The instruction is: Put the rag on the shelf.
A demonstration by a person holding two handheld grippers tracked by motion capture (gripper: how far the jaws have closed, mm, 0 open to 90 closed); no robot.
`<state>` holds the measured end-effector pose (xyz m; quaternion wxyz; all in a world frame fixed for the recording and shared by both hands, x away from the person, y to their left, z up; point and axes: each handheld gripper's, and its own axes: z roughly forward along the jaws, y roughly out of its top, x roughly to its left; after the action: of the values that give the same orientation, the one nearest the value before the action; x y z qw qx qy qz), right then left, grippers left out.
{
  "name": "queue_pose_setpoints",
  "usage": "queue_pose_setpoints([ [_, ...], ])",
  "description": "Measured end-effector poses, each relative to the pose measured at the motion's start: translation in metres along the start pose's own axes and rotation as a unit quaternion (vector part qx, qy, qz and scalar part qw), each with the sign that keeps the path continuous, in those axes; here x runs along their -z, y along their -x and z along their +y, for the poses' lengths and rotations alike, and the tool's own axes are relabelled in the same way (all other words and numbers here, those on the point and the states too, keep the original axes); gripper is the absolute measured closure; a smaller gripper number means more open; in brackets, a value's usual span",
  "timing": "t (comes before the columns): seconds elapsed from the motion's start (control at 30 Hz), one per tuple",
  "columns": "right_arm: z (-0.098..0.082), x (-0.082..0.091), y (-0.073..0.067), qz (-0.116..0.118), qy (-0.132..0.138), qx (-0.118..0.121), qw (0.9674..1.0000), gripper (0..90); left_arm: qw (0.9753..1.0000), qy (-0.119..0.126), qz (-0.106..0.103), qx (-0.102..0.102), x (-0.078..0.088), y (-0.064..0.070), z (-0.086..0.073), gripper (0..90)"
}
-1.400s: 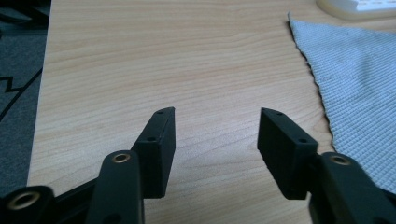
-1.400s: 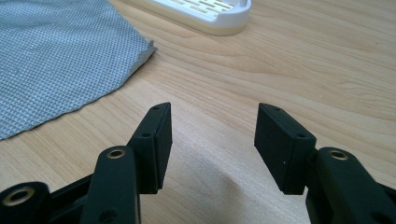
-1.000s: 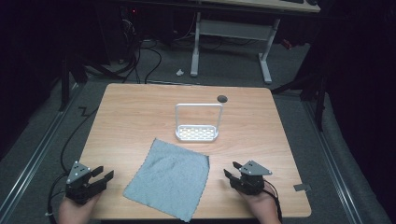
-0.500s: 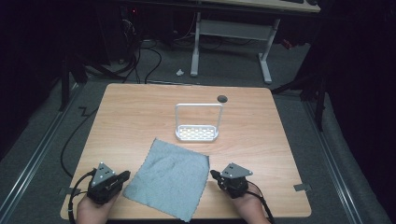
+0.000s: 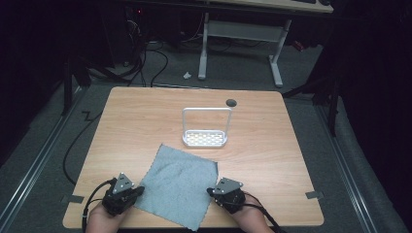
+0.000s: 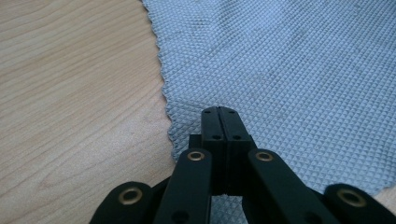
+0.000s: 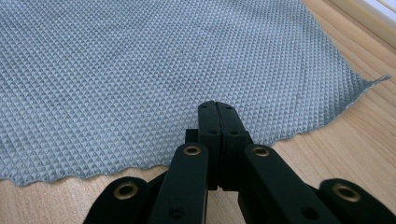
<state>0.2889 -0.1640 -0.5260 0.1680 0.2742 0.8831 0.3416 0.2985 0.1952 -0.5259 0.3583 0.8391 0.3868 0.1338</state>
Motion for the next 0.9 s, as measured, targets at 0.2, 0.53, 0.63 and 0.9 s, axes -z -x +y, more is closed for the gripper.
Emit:
queue_pose_setpoints([
  [0.2, -0.002, 0.002, 0.002, 0.0, 0.002, -0.004, 1.0, 90.0, 1.0, -0.001, -0.006, -0.004, 0.0, 0.001, 0.0, 89.7],
  [0.53, -0.01, 0.009, 0.01, -0.017, -0.004, -0.016, 0.9997, 90.0, 0.9991, -0.003, -0.033, -0.025, -0.002, 0.014, 0.002, 89.1],
  [0.63, -0.015, 0.014, 0.013, -0.026, -0.006, -0.024, 0.9994, 90.0, 0.9982, -0.005, -0.047, -0.038, -0.007, 0.021, 0.006, 88.5],
  [0.9, -0.028, 0.026, 0.021, -0.05, -0.012, -0.041, 0.9978, 90.0, 0.995, -0.013, -0.078, -0.061, -0.016, 0.035, 0.016, 87.6],
])
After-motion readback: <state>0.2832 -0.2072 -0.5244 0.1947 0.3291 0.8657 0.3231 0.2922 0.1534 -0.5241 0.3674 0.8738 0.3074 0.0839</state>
